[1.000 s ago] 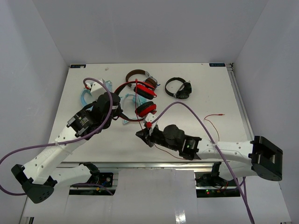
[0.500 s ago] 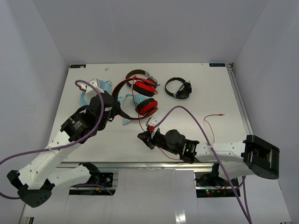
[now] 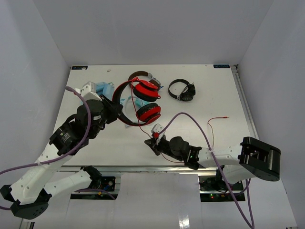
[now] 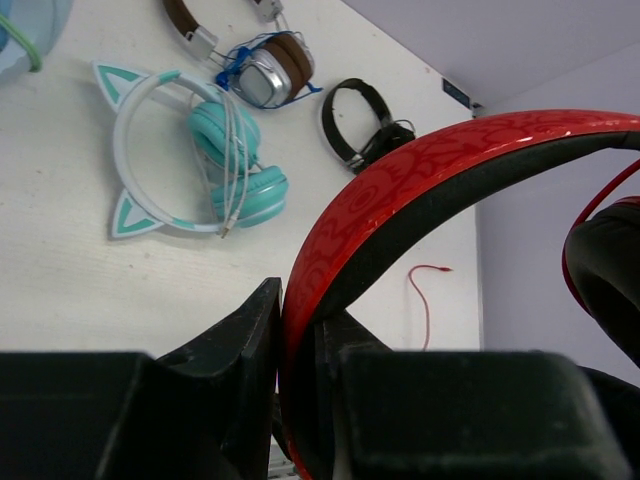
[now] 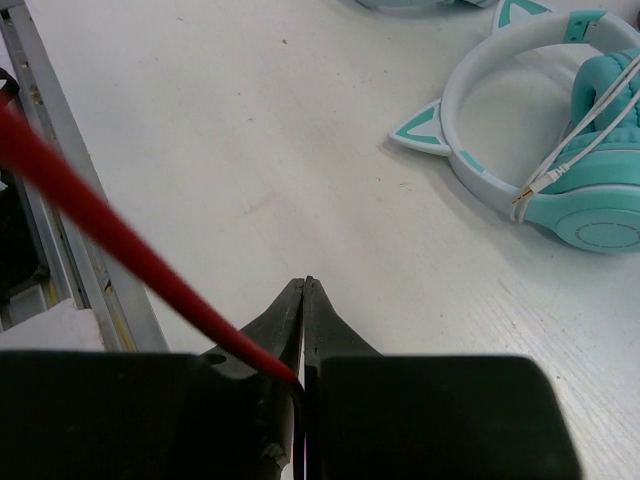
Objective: Wrap the headphones
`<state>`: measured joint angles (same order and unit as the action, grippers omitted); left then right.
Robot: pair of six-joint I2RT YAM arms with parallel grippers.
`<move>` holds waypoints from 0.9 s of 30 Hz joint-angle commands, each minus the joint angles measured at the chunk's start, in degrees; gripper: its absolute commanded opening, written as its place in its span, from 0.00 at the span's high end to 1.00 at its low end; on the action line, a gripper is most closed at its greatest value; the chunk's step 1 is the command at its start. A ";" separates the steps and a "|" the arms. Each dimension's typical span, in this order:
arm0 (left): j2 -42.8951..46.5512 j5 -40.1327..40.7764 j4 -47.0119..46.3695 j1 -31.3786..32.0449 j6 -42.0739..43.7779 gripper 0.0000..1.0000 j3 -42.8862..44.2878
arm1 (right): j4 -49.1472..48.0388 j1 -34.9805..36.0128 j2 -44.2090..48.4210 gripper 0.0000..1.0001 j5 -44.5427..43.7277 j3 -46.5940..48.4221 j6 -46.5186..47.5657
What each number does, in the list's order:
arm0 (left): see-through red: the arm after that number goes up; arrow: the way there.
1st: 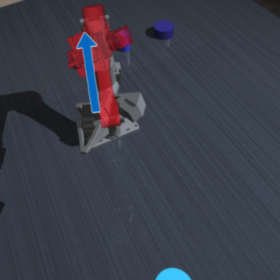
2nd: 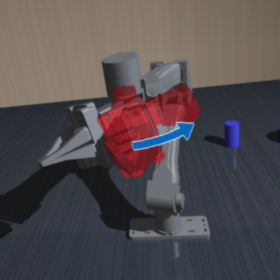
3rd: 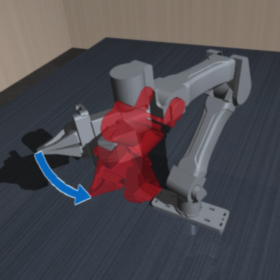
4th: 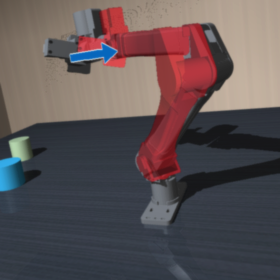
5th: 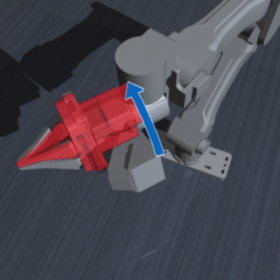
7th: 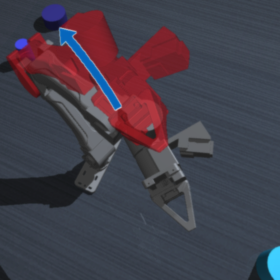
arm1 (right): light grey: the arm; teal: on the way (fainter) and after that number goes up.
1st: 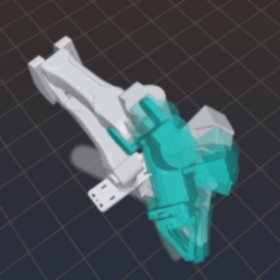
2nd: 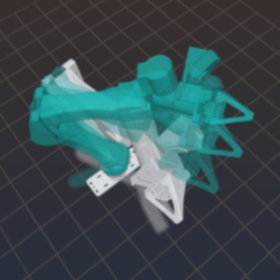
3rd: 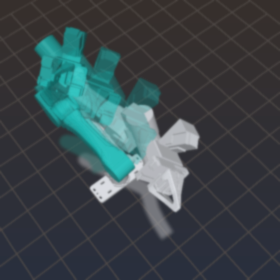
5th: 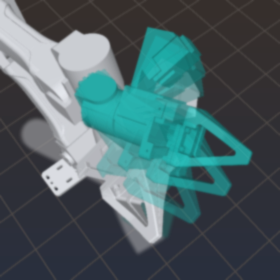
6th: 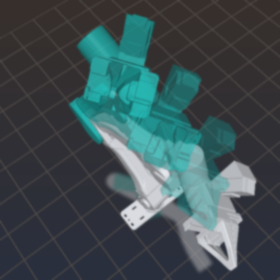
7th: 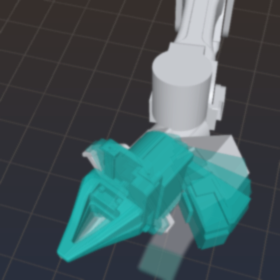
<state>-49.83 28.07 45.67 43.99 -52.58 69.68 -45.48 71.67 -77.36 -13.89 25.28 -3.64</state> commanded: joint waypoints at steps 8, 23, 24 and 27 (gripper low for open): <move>4.25 -14.16 -7.89 -0.13 3.70 1.00 1.55 | -7.78 -3.02 -4.08 0.92 0.57 -1.11 0.25; -0.18 -41.78 -6.36 -0.22 26.76 1.00 -0.02 | 7.55 -26.15 1.03 0.92 16.81 8.23 0.04; -0.45 -42.28 -6.25 -0.22 28.24 1.00 -0.52 | 9.06 -27.53 1.53 0.92 17.92 9.35 -0.05; -1.32 -41.80 -5.29 -0.22 31.10 1.00 -2.24 | 13.61 -31.56 3.46 0.92 20.86 12.78 0.93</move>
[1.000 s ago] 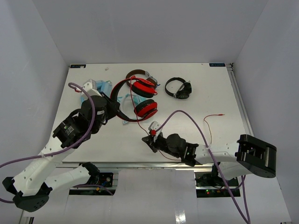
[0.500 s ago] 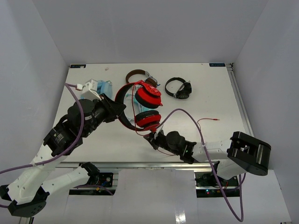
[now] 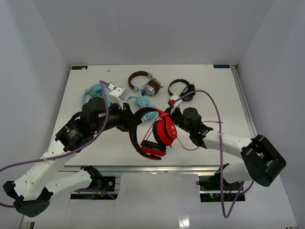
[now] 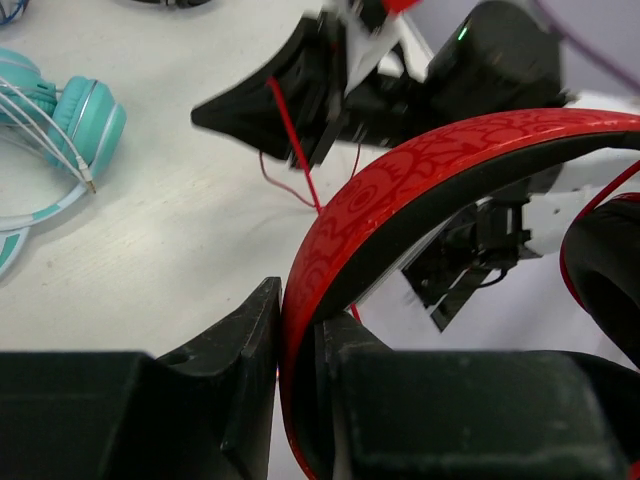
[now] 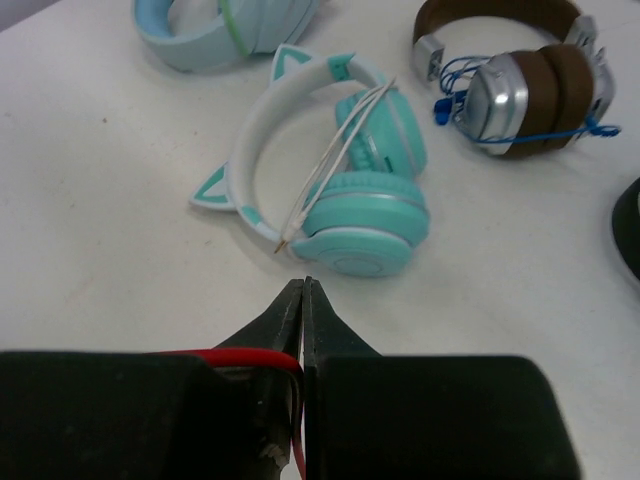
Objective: Wrap the headphones
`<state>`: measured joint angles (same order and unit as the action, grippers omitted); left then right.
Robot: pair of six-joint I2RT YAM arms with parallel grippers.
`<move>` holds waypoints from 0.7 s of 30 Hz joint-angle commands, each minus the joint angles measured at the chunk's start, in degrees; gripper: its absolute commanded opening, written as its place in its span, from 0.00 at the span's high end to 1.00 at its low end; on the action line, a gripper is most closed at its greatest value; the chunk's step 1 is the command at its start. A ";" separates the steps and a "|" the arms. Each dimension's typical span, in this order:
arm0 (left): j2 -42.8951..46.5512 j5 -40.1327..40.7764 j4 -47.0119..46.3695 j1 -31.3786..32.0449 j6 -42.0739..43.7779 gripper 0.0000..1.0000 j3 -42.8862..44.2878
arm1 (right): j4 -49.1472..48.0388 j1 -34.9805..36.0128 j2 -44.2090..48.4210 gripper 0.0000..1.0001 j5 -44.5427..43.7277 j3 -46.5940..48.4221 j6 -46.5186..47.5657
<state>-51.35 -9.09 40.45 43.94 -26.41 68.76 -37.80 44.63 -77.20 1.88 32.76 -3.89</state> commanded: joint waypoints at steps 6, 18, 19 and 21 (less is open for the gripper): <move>-3.89 0.43 3.05 -0.17 10.04 1.00 -2.11 | 21.68 -9.51 7.20 0.92 7.17 15.10 3.57; -16.04 27.12 6.57 -0.17 10.90 1.00 -1.95 | 45.12 -10.79 9.90 0.92 14.73 29.29 6.51; -17.04 28.98 6.49 -0.09 10.29 1.00 -1.72 | 45.50 -10.79 10.29 0.92 14.81 29.29 6.20; -18.16 31.02 6.40 -0.09 9.54 1.00 -1.48 | 46.13 -10.79 10.59 0.92 15.62 29.08 6.04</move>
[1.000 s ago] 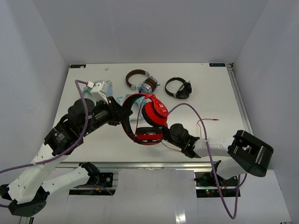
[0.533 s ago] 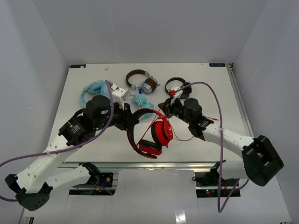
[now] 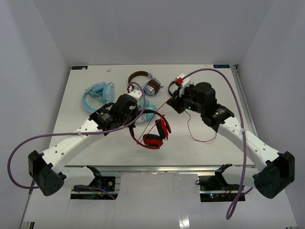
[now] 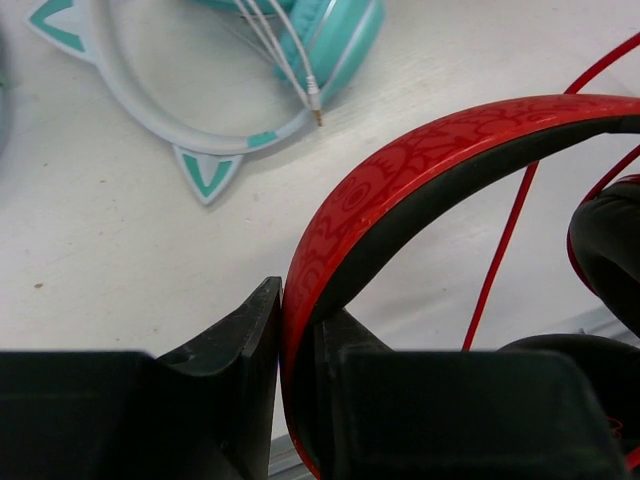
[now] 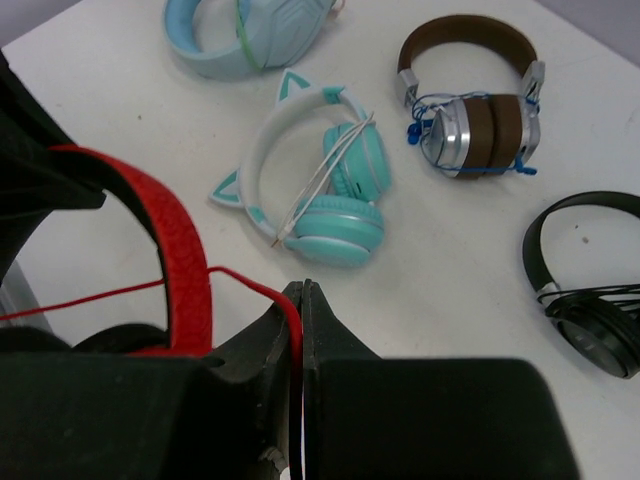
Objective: Wrap the headphones
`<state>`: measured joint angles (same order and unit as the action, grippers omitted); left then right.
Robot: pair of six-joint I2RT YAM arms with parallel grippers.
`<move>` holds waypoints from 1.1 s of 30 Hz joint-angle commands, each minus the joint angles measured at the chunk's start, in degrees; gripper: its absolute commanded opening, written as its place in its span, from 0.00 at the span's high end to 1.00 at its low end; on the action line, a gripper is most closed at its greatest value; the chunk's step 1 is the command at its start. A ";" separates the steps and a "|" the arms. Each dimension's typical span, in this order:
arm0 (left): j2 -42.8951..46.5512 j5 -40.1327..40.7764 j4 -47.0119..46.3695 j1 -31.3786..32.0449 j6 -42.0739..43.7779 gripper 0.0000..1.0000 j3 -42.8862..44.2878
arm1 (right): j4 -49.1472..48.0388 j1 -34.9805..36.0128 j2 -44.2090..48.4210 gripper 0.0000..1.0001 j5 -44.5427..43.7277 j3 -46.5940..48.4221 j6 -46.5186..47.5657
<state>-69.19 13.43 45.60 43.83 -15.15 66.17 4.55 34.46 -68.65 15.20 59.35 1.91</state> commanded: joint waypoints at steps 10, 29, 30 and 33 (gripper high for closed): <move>1.03 12.16 -0.17 0.02 -2.18 1.00 0.18 | 5.03 -0.55 4.71 0.92 -0.94 0.04 -0.97; 0.22 15.41 -1.29 0.02 -2.73 1.00 -0.17 | 5.57 -0.35 7.44 0.92 3.07 0.17 -4.28; -0.88 16.35 -0.67 0.02 -4.04 1.00 0.72 | 5.31 -0.04 7.34 0.92 5.43 0.54 -4.86; -3.42 18.50 1.66 0.02 -7.50 1.00 3.27 | 3.80 2.30 7.04 0.92 10.74 -0.20 -6.88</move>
<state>-70.25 26.64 45.31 44.01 -17.94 65.73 11.93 34.63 -62.96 18.07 57.43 -1.57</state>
